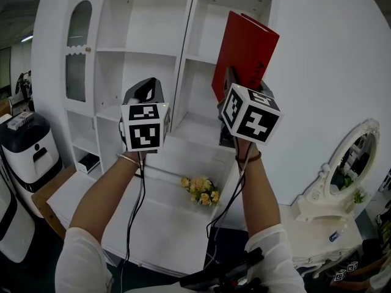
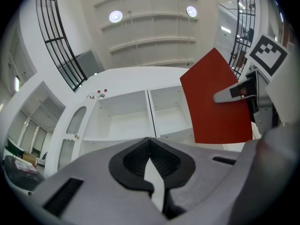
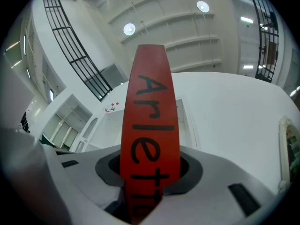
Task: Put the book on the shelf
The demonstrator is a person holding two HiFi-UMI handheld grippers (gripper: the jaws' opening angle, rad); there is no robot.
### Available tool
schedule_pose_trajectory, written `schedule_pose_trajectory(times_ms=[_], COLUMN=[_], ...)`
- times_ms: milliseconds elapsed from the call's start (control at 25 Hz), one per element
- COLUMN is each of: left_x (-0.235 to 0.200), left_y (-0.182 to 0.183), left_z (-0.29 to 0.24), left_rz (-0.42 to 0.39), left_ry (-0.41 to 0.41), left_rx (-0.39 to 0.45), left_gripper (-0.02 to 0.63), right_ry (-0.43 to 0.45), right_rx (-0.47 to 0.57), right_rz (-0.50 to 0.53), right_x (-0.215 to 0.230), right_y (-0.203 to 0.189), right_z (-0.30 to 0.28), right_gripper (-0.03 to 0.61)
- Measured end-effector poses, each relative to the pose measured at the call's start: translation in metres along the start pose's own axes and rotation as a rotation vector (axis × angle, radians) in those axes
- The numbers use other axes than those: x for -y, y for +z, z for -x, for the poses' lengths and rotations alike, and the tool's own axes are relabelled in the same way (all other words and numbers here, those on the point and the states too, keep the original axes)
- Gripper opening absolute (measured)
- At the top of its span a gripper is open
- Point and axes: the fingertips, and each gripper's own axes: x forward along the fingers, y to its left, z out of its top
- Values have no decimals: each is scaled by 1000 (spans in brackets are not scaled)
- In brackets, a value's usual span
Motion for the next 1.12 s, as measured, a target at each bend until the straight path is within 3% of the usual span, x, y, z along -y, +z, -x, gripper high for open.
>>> schedule_pose_trajectory(times_ms=[920,1120], left_x=[-10,-14], left_y=[46,55], left_z=[-42,-52], left_rz=[-16,-56], left_ry=[4,15], left_rx=[60,68], left_gripper=[8,8], right_ry=[-11,-21], right_rx=[87,79], right_rz=[-5,-3], right_x=[8,13], right_y=[66,70], right_z=[-52,-69], right_gripper=[173,173])
